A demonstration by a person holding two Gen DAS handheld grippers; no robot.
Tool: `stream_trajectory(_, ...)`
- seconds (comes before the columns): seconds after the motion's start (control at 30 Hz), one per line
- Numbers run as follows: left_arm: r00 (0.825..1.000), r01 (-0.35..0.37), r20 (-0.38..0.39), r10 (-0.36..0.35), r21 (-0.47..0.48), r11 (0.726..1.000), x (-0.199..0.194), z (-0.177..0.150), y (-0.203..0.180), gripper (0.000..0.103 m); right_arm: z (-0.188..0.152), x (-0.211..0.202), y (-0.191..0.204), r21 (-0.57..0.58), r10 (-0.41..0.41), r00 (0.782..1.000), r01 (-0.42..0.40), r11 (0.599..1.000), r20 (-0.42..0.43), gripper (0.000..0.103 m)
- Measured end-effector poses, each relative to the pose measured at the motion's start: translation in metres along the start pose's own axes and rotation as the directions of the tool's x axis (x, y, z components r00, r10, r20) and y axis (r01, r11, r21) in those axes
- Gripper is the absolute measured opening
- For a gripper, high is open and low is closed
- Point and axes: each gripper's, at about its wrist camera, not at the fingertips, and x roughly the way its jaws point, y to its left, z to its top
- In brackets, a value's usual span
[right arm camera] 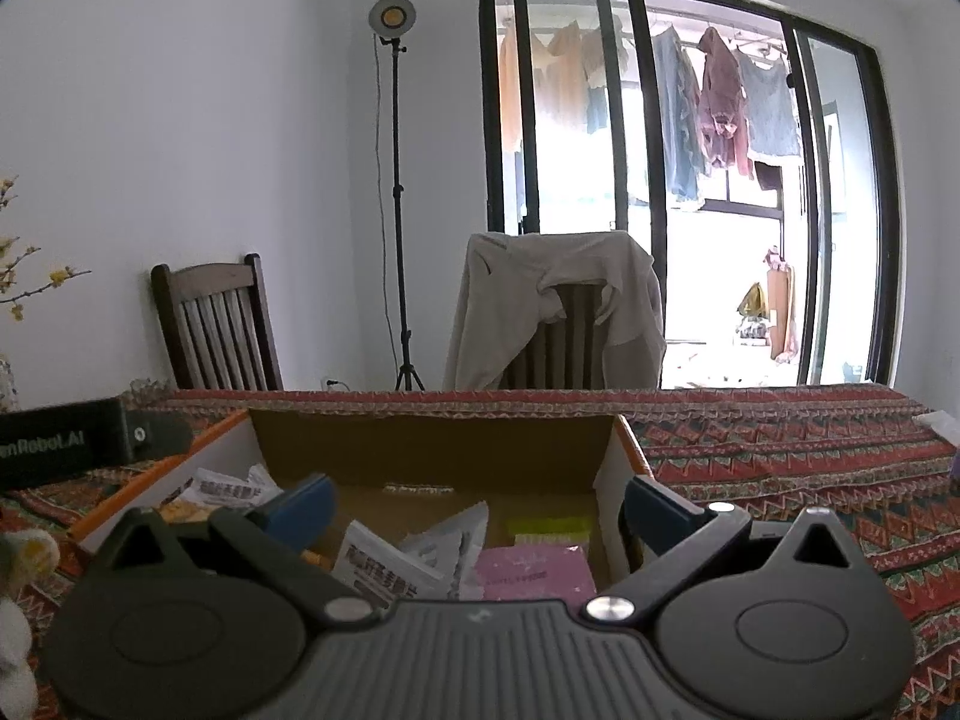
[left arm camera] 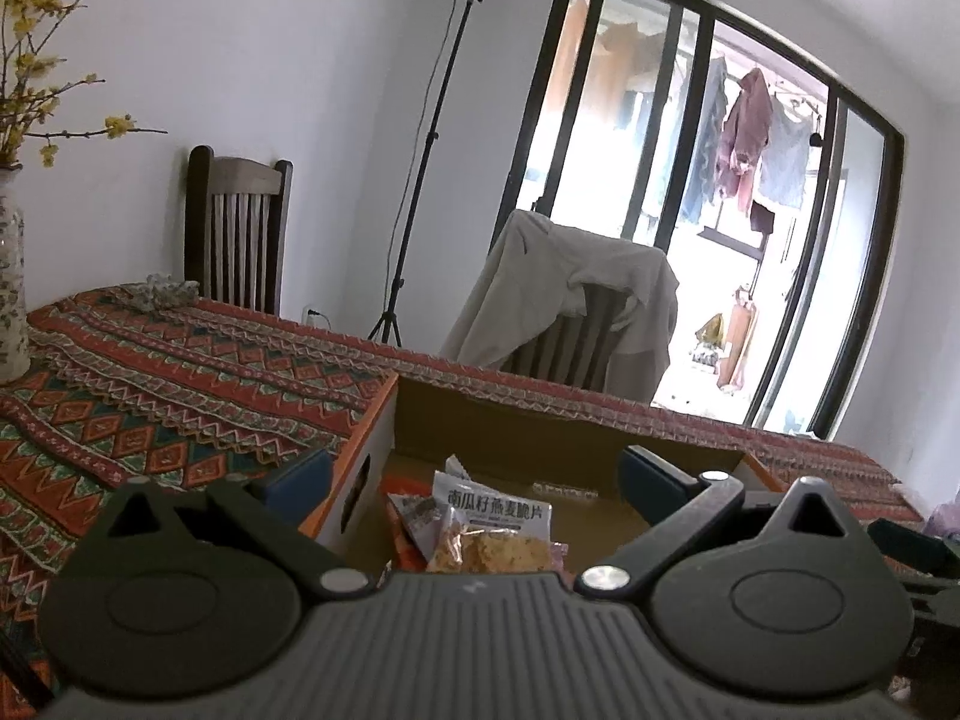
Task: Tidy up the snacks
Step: 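Move both tools back from the box to the snack pile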
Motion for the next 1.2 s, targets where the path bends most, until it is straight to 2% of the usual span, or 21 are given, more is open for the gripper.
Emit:
stream_trajectory(0.2,1.000,0.001,-0.006,-0.001,-0.029,1.000,-0.002,0.001,0.002,0.103,0.000,0.001,0.000,-0.005,0.000,1.000,0.000,1.000,0.003,0.103)
stream_trajectory(0.33,0.999,-0.028,-0.042,0.025,-0.077,0.997,-0.006,0.008,0.001,0.103,0.000,0.001,-0.002,0.000,0.009,1.000,-0.009,1.000,-0.002,0.103)
stream_trajectory(0.47,0.998,-0.018,-0.063,0.009,-0.135,0.991,-0.028,0.016,0.007,0.103,0.003,-0.007,-0.004,-0.003,0.025,0.999,-0.025,1.000,0.024,0.103)
stream_trajectory(0.6,0.996,-0.047,-0.087,0.037,-0.106,0.993,-0.052,0.019,0.014,0.103,0.011,-0.016,0.000,-0.006,0.015,1.000,-0.015,1.000,0.027,0.103)
stream_trajectory(0.73,0.996,-0.059,-0.072,0.053,-0.090,0.994,-0.081,0.016,0.025,0.103,0.016,-0.041,0.003,0.014,0.094,0.995,-0.094,0.995,0.016,0.103)
stream_trajectory(0.9,0.992,-0.108,-0.080,0.101,-0.089,0.990,-0.111,-0.001,0.034,0.103,0.001,-0.078,0.009,-0.064,0.232,0.973,-0.232,0.971,0.000,0.103)
stream_trajectory(1.03,0.991,-0.105,-0.095,0.098,-0.069,0.992,-0.132,-0.018,0.041,0.103,-0.020,-0.101,0.013,-0.136,0.253,0.966,-0.259,0.956,-0.057,0.103)
stream_trajectory(1.2,0.987,-0.103,-0.127,0.097,-0.040,0.994,-0.156,-0.038,0.050,0.103,-0.049,-0.121,0.017,-0.169,0.281,0.949,-0.303,0.938,-0.143,0.103)
